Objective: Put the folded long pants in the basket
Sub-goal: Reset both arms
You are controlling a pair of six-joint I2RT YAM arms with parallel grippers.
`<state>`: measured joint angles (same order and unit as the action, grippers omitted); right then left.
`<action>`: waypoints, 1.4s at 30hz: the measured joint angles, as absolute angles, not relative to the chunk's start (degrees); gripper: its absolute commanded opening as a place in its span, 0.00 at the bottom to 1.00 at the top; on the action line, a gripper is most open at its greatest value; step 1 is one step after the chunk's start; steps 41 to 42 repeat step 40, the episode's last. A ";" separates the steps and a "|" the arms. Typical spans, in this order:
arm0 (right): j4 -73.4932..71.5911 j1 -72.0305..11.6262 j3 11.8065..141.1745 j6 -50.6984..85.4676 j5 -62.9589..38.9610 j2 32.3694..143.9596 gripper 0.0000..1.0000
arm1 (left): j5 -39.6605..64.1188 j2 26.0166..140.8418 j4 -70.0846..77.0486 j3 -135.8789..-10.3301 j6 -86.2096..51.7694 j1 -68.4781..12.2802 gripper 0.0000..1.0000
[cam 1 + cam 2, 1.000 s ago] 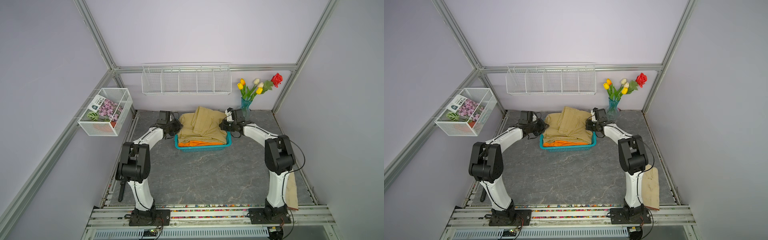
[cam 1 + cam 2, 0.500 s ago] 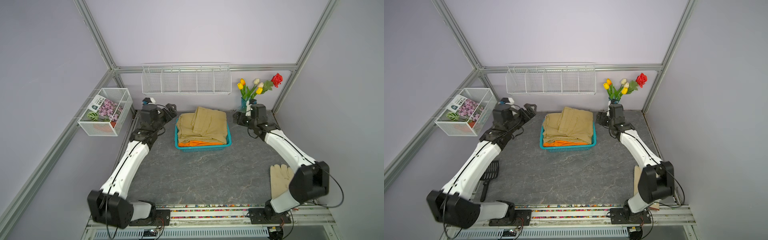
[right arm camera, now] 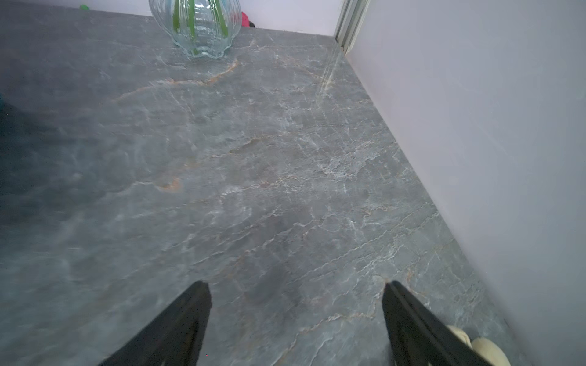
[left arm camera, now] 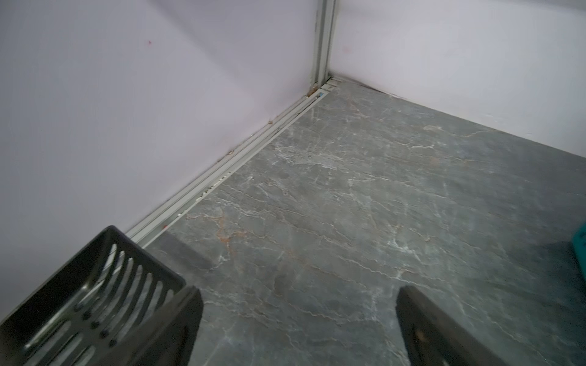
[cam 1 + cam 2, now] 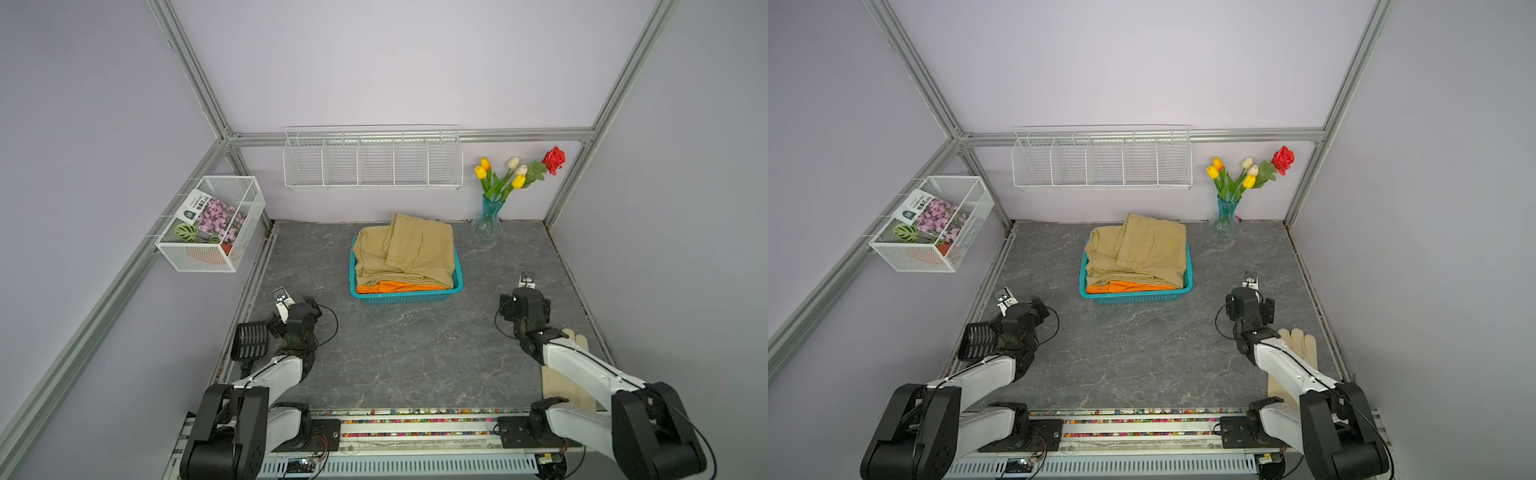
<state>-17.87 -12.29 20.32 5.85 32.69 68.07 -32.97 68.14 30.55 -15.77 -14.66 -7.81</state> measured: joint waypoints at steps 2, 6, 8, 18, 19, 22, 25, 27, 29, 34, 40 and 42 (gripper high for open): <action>-25.08 -12.60 15.20 2.59 34.20 69.89 0.89 | -33.34 69.12 36.07 -16.95 -13.19 -7.79 1.00; -32.56 -12.03 14.76 -0.34 32.60 70.94 0.88 | -33.47 76.12 42.15 -18.24 -10.98 -6.66 1.00; -35.40 -11.90 16.71 -0.97 30.65 72.49 0.87 | -32.80 77.06 42.02 -18.74 -10.33 -6.37 1.00; -61.01 -8.71 13.80 -1.23 24.77 91.39 0.91 | -26.02 72.93 46.61 -15.68 -7.75 -6.00 1.00; -59.90 -9.17 13.85 -1.37 23.73 91.79 0.91 | -25.41 72.69 46.81 -15.33 -7.46 -6.00 1.00; -57.10 -8.93 15.99 -1.56 21.50 89.41 0.99 | -22.63 72.71 46.89 -15.20 -6.44 -6.00 1.00; -58.00 -8.58 18.20 -1.32 20.69 89.23 0.99 | -20.25 73.52 46.35 -15.99 -5.41 -5.89 1.00; -56.36 -8.08 19.29 -1.15 19.38 89.19 0.99 | -18.57 76.01 50.61 -15.77 -4.49 -5.30 1.00; -53.41 -6.76 20.84 -0.71 17.65 89.12 0.99 | -15.42 82.63 60.49 -14.11 -3.75 -3.07 1.00; -49.93 -5.26 22.35 0.01 15.22 88.36 0.99 | -10.87 87.66 63.07 -12.91 -2.76 -0.86 1.00; -47.68 -5.21 22.37 0.23 13.96 88.33 0.99 | -8.73 87.05 60.95 -16.25 -2.13 -0.86 1.00; -47.68 -5.21 22.37 0.23 13.96 88.33 0.99 | -8.73 87.05 60.95 -16.25 -2.13 -0.86 1.00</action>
